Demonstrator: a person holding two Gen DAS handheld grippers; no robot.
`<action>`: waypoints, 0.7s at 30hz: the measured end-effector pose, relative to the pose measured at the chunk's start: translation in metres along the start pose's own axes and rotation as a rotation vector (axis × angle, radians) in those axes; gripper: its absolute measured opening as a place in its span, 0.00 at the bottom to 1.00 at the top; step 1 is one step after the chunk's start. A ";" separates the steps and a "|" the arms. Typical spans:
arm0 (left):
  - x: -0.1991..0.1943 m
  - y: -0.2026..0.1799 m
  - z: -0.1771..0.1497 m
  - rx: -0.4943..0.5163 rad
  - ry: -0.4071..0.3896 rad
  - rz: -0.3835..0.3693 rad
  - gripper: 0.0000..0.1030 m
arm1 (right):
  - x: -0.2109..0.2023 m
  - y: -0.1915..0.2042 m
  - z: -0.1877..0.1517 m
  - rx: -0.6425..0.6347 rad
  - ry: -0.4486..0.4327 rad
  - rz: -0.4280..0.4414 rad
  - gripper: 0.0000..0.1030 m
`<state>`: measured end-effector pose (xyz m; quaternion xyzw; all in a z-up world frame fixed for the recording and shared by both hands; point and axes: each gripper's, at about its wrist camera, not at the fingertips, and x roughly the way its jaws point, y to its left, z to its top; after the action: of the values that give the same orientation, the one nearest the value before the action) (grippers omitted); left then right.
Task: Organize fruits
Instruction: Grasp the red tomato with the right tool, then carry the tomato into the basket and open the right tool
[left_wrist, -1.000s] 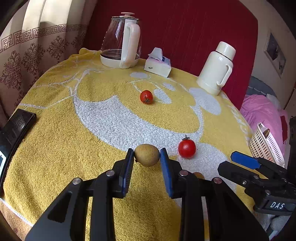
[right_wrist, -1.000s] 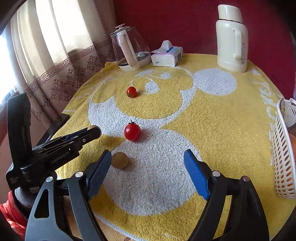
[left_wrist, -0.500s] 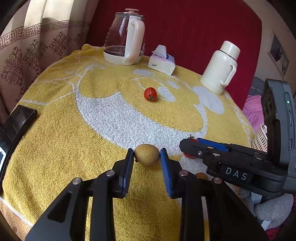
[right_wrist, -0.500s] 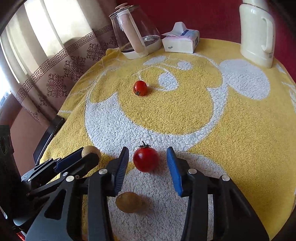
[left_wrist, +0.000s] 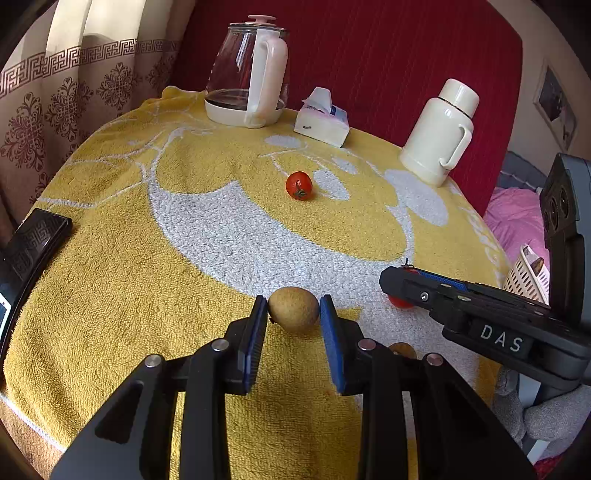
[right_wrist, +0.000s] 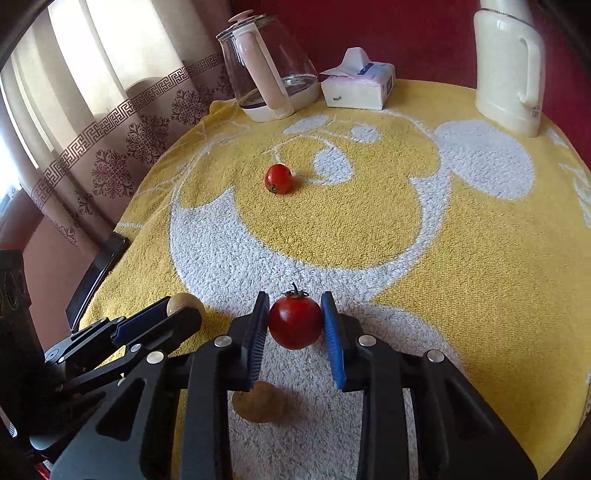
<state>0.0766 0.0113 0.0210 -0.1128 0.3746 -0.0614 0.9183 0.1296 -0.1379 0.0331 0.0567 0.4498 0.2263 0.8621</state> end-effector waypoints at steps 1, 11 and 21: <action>0.000 0.000 0.000 0.000 -0.001 -0.001 0.29 | -0.004 -0.001 0.000 0.005 -0.011 0.001 0.29; -0.001 -0.001 0.000 0.002 -0.001 -0.003 0.29 | -0.050 -0.024 -0.005 0.088 -0.111 -0.013 0.29; 0.000 -0.002 0.000 0.001 0.000 -0.003 0.29 | -0.110 -0.068 -0.022 0.209 -0.228 -0.069 0.29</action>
<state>0.0766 0.0096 0.0216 -0.1130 0.3742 -0.0629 0.9183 0.0810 -0.2497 0.0822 0.1559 0.3719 0.1408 0.9042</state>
